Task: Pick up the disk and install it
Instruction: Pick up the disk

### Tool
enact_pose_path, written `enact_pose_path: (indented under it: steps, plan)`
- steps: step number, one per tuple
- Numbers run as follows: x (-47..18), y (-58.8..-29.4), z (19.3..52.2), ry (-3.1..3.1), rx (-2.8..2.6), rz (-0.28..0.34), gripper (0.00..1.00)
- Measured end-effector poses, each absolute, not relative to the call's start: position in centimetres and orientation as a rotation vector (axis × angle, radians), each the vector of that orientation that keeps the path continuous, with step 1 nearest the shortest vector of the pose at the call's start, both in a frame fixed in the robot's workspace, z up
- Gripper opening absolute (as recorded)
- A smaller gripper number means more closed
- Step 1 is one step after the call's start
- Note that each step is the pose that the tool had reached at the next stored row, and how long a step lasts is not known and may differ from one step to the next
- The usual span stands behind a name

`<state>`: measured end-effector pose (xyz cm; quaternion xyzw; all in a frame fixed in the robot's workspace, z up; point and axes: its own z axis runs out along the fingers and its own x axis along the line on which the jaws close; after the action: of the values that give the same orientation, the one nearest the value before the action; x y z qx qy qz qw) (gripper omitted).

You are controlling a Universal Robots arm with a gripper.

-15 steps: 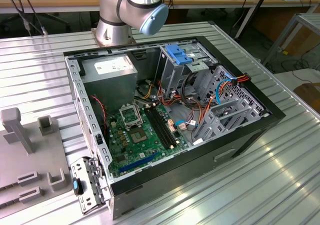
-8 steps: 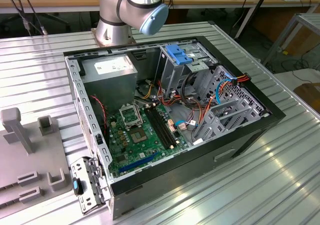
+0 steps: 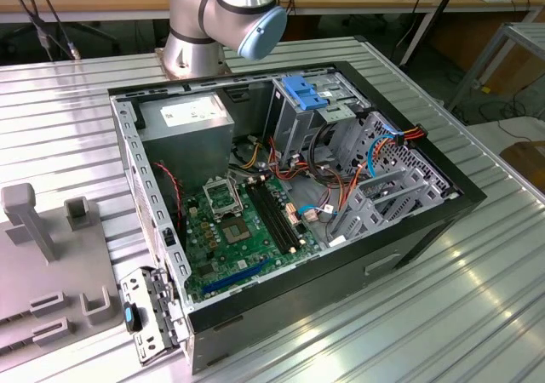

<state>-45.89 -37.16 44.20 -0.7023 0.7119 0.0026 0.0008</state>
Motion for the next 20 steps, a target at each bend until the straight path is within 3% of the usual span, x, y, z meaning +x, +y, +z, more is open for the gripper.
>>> enact_pose_path:
  steps: [20]
  plan:
    - [-45.9, -37.2, 47.2, 2.235, -2.205, 0.008, 0.37]
